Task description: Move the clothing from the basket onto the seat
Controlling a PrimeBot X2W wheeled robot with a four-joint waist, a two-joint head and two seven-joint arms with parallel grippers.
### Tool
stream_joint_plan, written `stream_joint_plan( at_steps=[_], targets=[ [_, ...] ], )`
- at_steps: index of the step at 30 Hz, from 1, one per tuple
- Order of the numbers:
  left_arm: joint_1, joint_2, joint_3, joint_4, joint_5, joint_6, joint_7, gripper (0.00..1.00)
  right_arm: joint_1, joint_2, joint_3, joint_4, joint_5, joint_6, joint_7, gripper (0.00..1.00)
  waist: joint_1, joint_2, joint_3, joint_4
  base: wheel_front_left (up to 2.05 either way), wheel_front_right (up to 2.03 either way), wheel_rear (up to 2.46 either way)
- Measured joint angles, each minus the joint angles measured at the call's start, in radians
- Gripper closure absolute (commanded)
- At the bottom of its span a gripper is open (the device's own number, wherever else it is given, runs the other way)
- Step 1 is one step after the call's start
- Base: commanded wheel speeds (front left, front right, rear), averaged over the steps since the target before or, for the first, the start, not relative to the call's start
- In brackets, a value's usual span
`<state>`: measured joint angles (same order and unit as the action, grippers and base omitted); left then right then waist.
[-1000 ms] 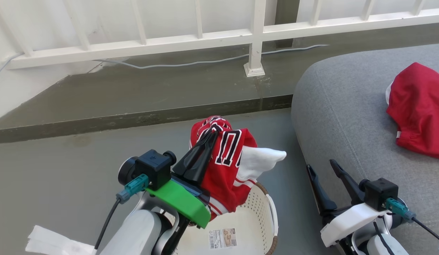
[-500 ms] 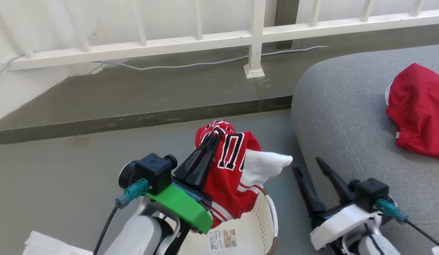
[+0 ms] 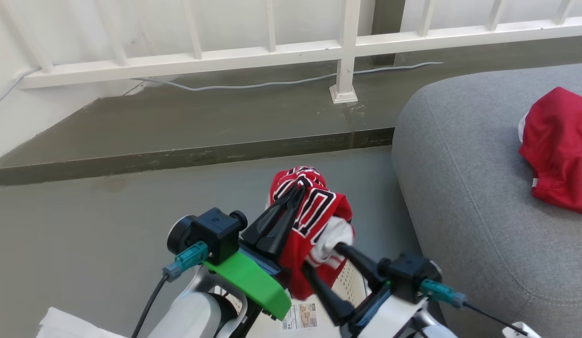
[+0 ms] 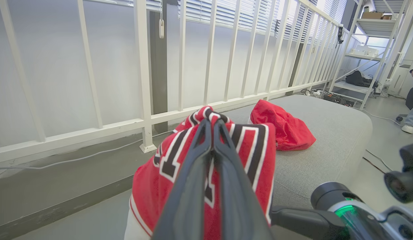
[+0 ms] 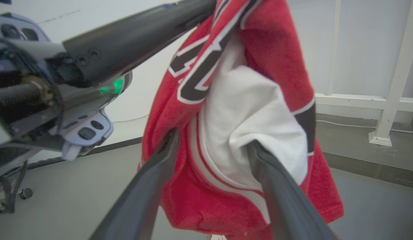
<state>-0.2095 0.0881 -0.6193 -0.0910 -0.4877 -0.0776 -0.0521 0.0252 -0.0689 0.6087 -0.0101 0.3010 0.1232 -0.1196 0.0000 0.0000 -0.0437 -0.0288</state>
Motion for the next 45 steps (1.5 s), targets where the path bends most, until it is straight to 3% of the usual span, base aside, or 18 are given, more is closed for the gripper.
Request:
stream_joint_plan(
  at_steps=[11, 12, 13, 24, 25, 26, 27, 39, 45],
  targets=[
    [0.001, 0.0, -0.014, -0.032, 0.0, 0.0, 0.012, 1.0, -0.098, 0.004, 0.074, 0.045, 0.035, 0.0, 0.006, 0.0, 0.0, 0.0, 0.005, 0.011, 0.0, 0.0, 0.0],
    [0.001, 0.0, -0.018, -0.036, 0.0, 0.0, 0.017, 1.0, -0.107, 0.004, 0.073, 0.052, 0.044, 0.0, 0.006, 0.58, 0.0, 0.0, 0.005, 0.012, 0.0, 0.0, 0.0],
    [0.001, 0.0, -0.021, -0.039, 0.0, 0.0, 0.017, 1.0, -0.117, 0.004, 0.074, 0.061, 0.048, 0.0, 0.006, 1.0, 0.0, 0.0, 0.005, 0.013, 0.0, 0.0, 0.0],
    [0.001, -0.001, -0.029, -0.049, 0.0, 0.0, 0.027, 1.0, -0.165, 0.004, 0.085, 0.111, 0.079, 0.0, -0.012, 1.0, 0.0, 0.0, 0.006, 0.019, 0.0, 0.0, 0.0],
    [0.001, -0.001, -0.029, -0.049, 0.0, 0.0, 0.029, 0.94, -0.168, 0.004, 0.084, 0.114, 0.08, 0.0, -0.013, 1.0, 0.0, 0.0, 0.006, 0.018, 0.0, 0.0, 0.0],
    [0.001, -0.001, -0.029, -0.051, 0.0, 0.0, 0.029, 0.51, -0.169, 0.004, 0.084, 0.118, 0.08, 0.0, -0.018, 1.0, 0.0, 0.0, 0.006, 0.018, 0.0, 0.0, 0.0],
    [0.001, -0.001, -0.031, -0.052, 0.0, 0.0, 0.031, 0.0, -0.172, 0.004, 0.083, 0.12, 0.08, 0.0, -0.021, 1.0, 0.0, 0.0, 0.006, 0.018, 0.0, 0.0, 0.0],
    [0.001, 0.019, -0.048, -0.081, 0.022, 0.0, 0.04, 0.0, -0.213, 0.001, 0.007, 0.169, 0.087, -0.003, -0.052, 1.0, 0.0, 0.0, 0.009, 0.001, 0.0, 0.0, 0.0],
    [0.006, 0.038, -0.078, -0.083, 0.026, -0.001, 0.06, 0.0, -0.236, -0.038, -0.064, 0.201, 0.088, -0.035, -0.062, 1.0, 0.0, 0.0, 0.017, -0.025, 0.0, 0.0, 0.0]
  ],
)
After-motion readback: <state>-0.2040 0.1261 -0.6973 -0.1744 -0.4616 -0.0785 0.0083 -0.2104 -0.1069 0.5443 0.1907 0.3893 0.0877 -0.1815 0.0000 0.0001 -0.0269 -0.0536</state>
